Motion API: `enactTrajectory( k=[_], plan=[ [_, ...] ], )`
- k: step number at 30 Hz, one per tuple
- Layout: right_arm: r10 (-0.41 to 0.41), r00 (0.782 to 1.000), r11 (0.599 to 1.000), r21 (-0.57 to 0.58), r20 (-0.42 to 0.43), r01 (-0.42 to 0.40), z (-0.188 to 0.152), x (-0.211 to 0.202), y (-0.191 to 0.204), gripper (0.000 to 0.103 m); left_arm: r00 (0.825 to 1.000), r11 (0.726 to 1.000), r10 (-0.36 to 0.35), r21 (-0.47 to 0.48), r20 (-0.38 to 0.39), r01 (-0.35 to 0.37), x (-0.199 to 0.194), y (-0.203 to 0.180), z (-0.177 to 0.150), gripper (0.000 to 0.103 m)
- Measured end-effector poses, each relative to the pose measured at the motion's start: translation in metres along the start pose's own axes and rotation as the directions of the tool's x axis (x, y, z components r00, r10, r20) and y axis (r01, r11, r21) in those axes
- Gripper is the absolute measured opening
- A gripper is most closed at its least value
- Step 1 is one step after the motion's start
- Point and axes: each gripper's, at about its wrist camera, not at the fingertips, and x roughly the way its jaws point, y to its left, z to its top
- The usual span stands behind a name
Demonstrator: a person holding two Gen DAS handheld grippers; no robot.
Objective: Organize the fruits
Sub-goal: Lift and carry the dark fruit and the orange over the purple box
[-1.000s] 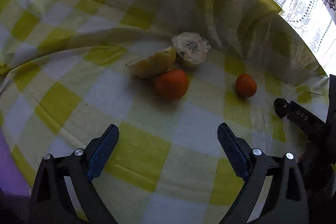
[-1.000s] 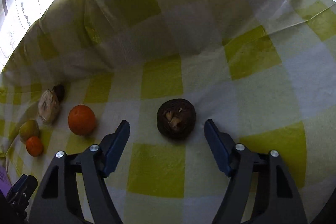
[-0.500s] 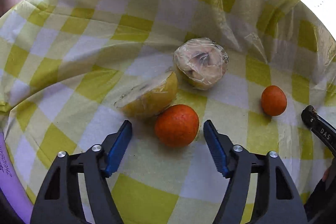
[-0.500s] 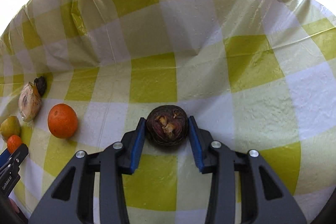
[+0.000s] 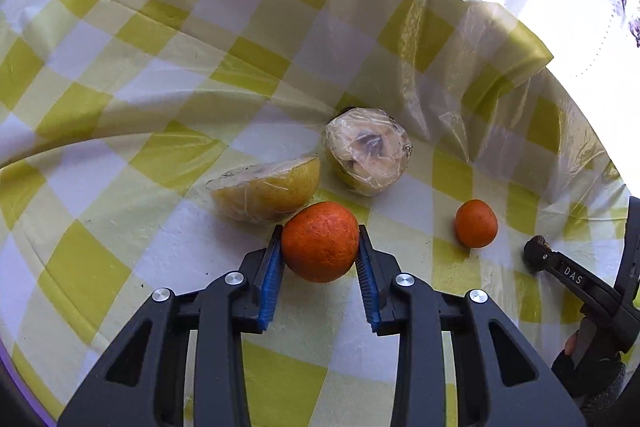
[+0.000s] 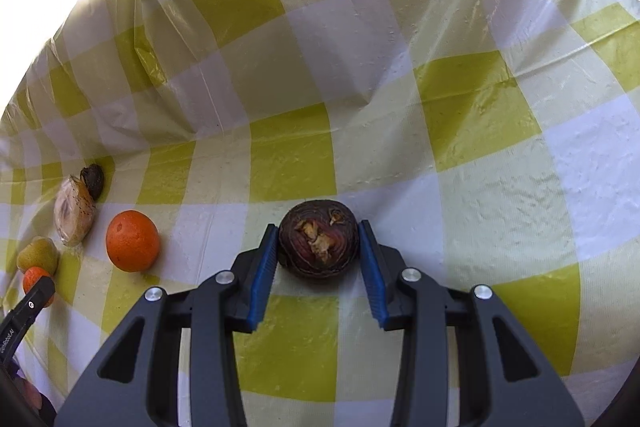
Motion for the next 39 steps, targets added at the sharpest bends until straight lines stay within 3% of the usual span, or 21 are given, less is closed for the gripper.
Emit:
enactTrajectory(
  k=[4,7,14,26,39],
  plan=[
    [0.143,0.989,0.981,0.128,0.034,-0.147,-0.001,-0.007,-0.033,0.040,0.998,0.995,-0.050,-0.088,-0.024,0.048,-0.008,0.015,-0.007,0.032],
    [0.149,0.985,0.976,0.146,0.085,-0.160,-0.008,-0.025,-0.039,0.040,0.997,0.989,-0.071,-0.133,-0.029,0.066,-0.016,0.026,-0.017,0.032],
    [0.202,0.975,0.965,0.150,0.098,-0.215,-0.049,-0.065,-0.027,0.040,0.995,0.984,-0.097,-0.151,-0.033,0.091,-0.026,0.022,-0.041,0.032],
    [0.264,0.961,0.957,0.101,0.085,-0.272,-0.139,-0.121,0.028,0.040,0.991,0.987,-0.124,-0.108,-0.041,0.119,-0.074,0.025,-0.090,0.032],
    [0.246,0.968,0.969,0.002,0.045,-0.246,-0.217,-0.166,0.067,0.040,0.986,0.986,-0.160,-0.049,-0.042,0.158,-0.128,0.035,-0.140,0.032]
  ],
)
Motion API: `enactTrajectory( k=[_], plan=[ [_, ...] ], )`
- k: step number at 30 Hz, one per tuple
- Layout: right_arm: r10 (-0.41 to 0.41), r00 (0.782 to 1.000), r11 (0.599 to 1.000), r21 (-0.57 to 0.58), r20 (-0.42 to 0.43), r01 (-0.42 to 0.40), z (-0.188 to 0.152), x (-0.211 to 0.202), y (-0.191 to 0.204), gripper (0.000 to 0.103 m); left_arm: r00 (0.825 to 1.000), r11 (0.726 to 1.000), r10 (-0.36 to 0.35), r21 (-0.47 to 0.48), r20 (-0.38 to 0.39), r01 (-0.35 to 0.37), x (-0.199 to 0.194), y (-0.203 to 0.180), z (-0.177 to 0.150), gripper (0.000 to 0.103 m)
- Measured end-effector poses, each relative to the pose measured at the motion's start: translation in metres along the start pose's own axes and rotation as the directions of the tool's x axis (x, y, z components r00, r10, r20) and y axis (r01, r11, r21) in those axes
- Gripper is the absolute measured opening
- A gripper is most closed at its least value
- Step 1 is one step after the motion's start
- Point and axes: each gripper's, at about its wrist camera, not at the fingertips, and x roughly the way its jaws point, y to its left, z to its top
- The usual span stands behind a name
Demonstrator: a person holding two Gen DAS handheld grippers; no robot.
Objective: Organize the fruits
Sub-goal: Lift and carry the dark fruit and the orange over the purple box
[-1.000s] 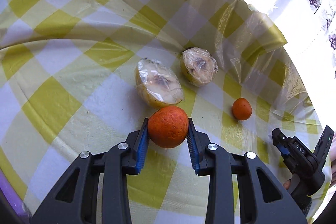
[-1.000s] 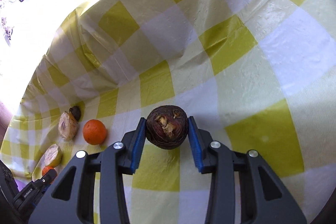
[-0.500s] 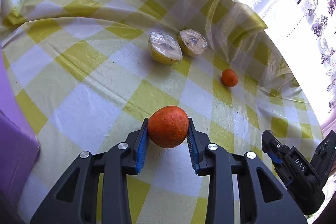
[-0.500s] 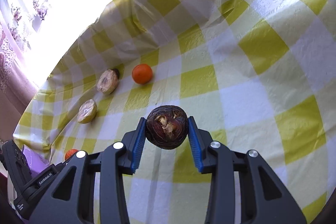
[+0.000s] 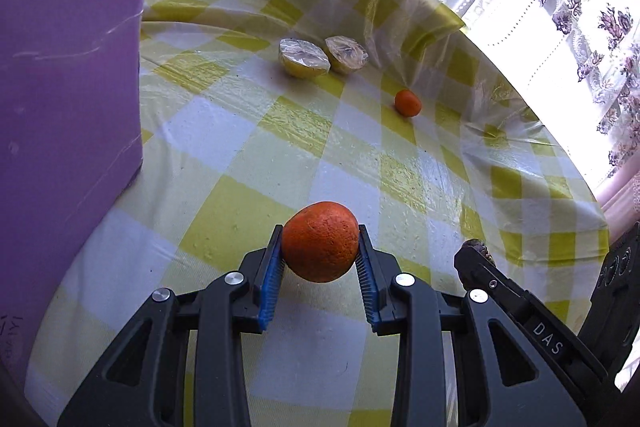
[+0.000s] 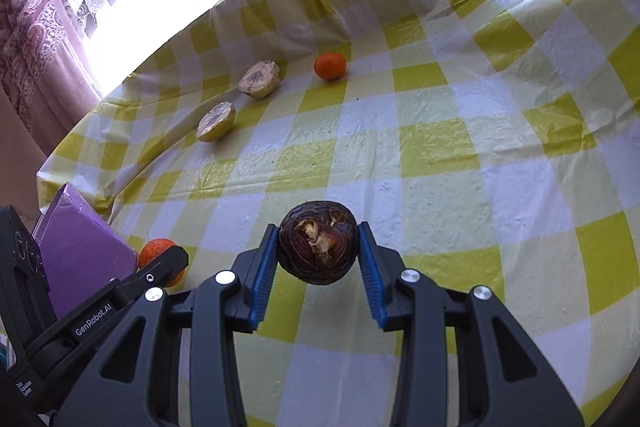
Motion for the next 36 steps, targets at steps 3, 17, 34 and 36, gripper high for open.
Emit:
enactTrajectory(
  k=[3,17,34,36],
  plan=[
    [0.001,1.000,0.999,-0.041,0.001,-0.001,-0.011,-0.009,0.012,0.040,1.000,1.000,0.004,0.010,0.016,-0.004,-0.013,0.002,-0.009,0.032],
    [-0.018,0.987,0.981,-0.190,0.160,0.048,-0.051,-0.060,0.053,0.040,0.966,0.990,0.094,0.083,0.241,-0.117,-0.072,-0.002,-0.044,0.032],
    [0.049,0.832,0.957,-0.265,0.553,0.120,-0.085,-0.150,0.084,0.040,0.688,0.923,0.149,0.149,0.711,-0.354,-0.184,-0.025,-0.085,0.033],
    [0.072,0.825,0.953,-0.283,0.560,0.110,-0.087,-0.156,0.091,0.040,0.659,0.916,0.158,0.139,0.735,-0.375,-0.195,-0.025,-0.087,0.033]
  ],
)
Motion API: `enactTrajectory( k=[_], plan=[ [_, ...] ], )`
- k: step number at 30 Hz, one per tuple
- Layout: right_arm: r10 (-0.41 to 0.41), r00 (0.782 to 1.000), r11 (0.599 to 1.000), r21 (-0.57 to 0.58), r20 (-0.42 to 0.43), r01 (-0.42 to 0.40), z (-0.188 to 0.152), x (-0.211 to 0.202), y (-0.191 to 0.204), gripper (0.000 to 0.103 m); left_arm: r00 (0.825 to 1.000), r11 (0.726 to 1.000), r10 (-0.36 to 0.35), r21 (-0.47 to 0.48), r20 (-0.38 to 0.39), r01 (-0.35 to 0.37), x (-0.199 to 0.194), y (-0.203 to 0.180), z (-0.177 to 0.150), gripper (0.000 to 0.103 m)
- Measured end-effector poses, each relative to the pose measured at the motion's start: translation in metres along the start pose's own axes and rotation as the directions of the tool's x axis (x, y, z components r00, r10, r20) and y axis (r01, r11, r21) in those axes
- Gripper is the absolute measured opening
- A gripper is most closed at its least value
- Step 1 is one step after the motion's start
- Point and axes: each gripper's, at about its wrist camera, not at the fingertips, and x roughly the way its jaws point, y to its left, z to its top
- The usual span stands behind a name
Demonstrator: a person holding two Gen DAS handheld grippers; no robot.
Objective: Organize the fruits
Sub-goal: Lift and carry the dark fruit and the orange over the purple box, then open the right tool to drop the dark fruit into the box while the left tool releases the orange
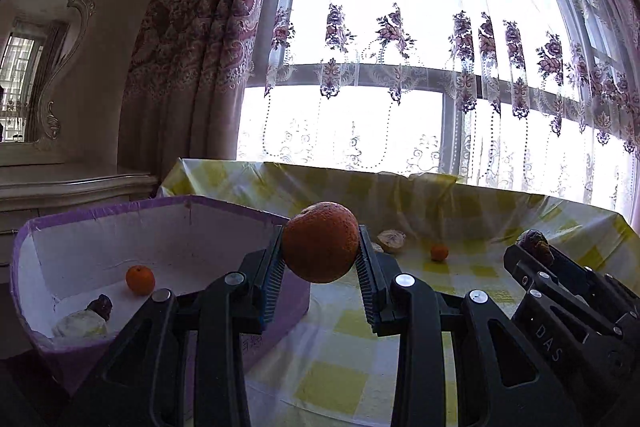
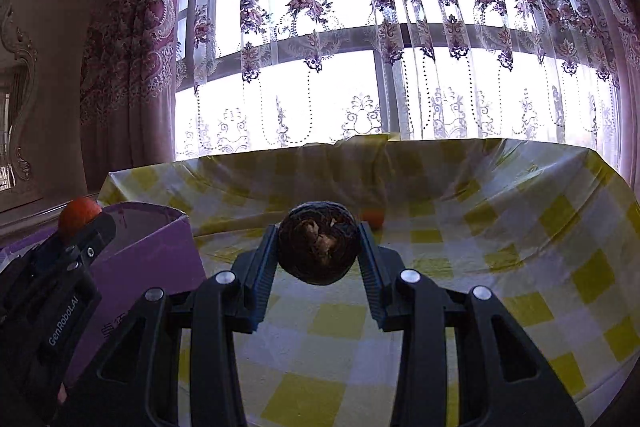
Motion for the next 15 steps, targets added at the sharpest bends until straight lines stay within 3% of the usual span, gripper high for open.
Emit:
enactTrajectory(
  k=[4,10,15],
  plan=[
    [0.061,0.998,0.998,-0.026,0.021,-0.060,0.009,-0.009,0.020,0.040,0.997,0.997,0.069,0.022,0.042,-0.070,-0.014,0.010,0.015,0.033],
    [0.159,0.986,0.985,-0.072,0.041,-0.156,0.024,-0.017,0.062,0.040,0.984,0.987,0.156,-0.036,0.081,-0.154,-0.031,0.044,0.040,0.033],
    [0.234,0.971,0.965,-0.130,0.040,-0.227,0.034,-0.016,0.104,0.040,0.974,0.974,0.218,-0.082,0.062,-0.212,-0.032,0.076,0.054,0.033]
  ],
)
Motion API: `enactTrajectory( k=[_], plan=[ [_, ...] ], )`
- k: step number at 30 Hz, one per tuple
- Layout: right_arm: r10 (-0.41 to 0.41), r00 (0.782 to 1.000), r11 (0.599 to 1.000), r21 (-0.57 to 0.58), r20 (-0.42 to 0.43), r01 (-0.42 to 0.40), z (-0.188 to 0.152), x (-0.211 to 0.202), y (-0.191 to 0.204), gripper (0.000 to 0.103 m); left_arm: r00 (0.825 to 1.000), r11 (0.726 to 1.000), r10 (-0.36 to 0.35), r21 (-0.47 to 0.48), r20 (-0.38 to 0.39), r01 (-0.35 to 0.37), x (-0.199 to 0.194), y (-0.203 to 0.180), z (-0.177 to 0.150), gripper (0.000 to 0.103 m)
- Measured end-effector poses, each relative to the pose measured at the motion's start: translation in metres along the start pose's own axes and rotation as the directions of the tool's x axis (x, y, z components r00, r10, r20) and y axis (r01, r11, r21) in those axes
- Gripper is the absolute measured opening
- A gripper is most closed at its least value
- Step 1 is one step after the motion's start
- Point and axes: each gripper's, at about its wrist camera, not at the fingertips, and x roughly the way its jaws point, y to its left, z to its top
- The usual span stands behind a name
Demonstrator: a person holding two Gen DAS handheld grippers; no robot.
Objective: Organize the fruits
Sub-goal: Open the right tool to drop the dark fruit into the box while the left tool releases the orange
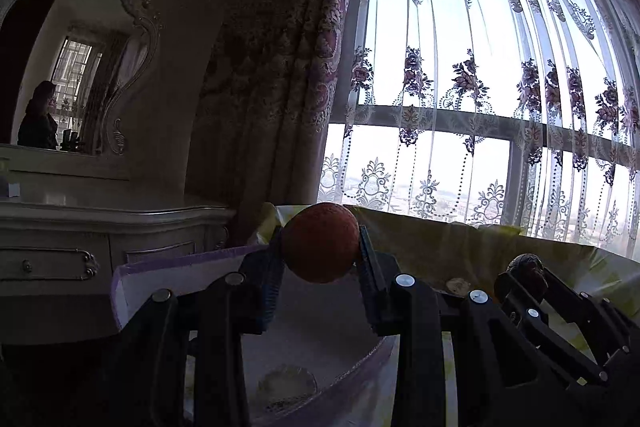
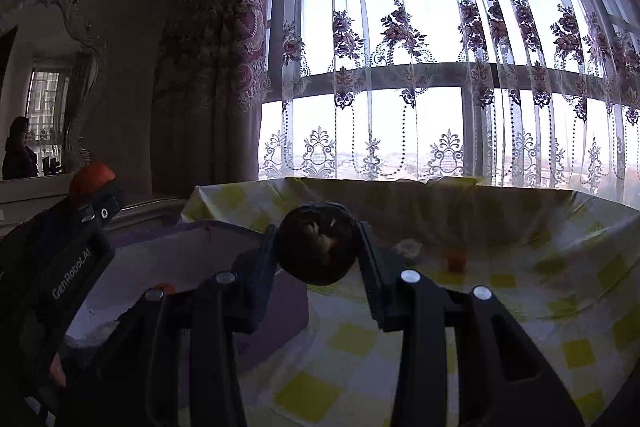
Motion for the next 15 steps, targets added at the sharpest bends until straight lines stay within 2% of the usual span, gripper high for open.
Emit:
enactTrajectory(
  k=[4,7,10,13,14,15],
  plan=[
    [0.077,0.997,0.995,-0.055,-0.010,-0.078,0.009,0.012,0.036,0.040,0.998,0.998,0.060,-0.004,-0.033,-0.061,0.005,0.025,0.000,0.033],
    [0.140,0.989,0.985,-0.091,-0.046,-0.144,0.013,0.025,0.063,0.040,0.991,0.994,0.099,-0.027,-0.093,-0.102,0.014,0.046,-0.001,0.033],
    [0.175,0.979,0.976,-0.114,-0.102,-0.186,0.015,0.042,0.084,0.040,0.977,0.990,0.129,-0.038,-0.171,-0.137,0.030,0.065,0.000,0.033],
    [0.190,0.962,0.963,-0.152,-0.198,-0.222,0.015,0.064,0.102,0.040,0.948,0.988,0.147,-0.005,-0.282,-0.155,0.051,0.078,0.001,0.033],
    [0.186,0.949,0.959,-0.165,-0.254,-0.232,0.015,0.075,0.108,0.040,0.933,0.989,0.140,-0.001,-0.330,-0.148,0.059,0.082,0.002,0.033],
    [0.189,0.923,0.950,-0.174,-0.336,-0.259,0.012,0.090,0.113,0.040,0.913,0.989,0.143,0.017,-0.382,-0.148,0.068,0.084,0.000,0.033]
  ],
)
